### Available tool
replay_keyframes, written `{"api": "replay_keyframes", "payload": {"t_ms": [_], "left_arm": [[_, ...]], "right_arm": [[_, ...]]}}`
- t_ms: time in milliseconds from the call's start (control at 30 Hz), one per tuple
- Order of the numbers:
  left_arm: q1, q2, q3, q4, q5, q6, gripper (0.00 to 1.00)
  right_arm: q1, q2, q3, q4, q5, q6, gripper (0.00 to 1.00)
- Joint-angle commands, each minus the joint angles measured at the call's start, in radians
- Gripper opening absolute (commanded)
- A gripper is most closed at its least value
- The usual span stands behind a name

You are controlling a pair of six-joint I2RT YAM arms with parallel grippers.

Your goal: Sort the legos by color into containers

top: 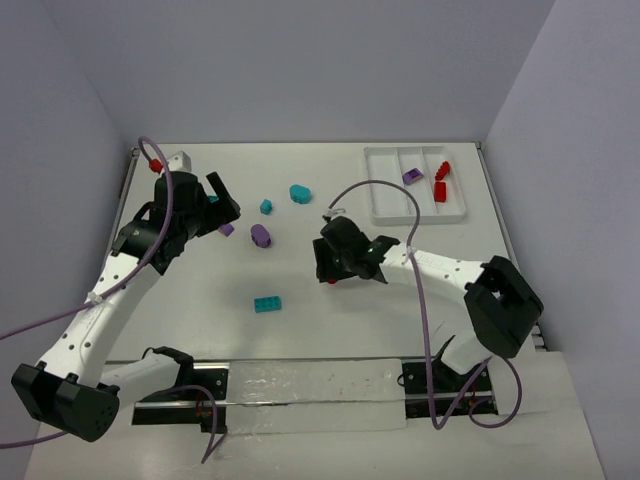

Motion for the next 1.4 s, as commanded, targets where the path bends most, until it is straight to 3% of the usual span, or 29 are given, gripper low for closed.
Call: {"api": "replay_keyframes", "payload": {"t_ms": [0,367,700,1100,1367], "left_arm": [[0.001,-0.017,0.034,0.008,-0.027,-0.089,0.99],[0.001,0.043,0.034,-0.019,-0.047,-0.074,0.99],[0.001,0.071,0.013,0.006,-0.022,-0.066,0.99],[0.001,0.078,0.028,0.013,-0.022,-0.046,0.99],[0.001,0.106,0.054,0.028,-0.011,-0.042,0.99]], "right_arm": [[-0.153,-0.085,0.071,0.004,0.015,0.036,0.48],[-0.509,-0.109,0.14,-0.001,0.013,0.061,0.49],[-0.76,0.003,0.277,-0.009,0.026,0.074,0.49],[-0.935,0.226,0.485,-0.044,0.094,0.077,0.5],[-0.988,0.365,0.563,-0.051,0.114,0.101,0.54]]}}
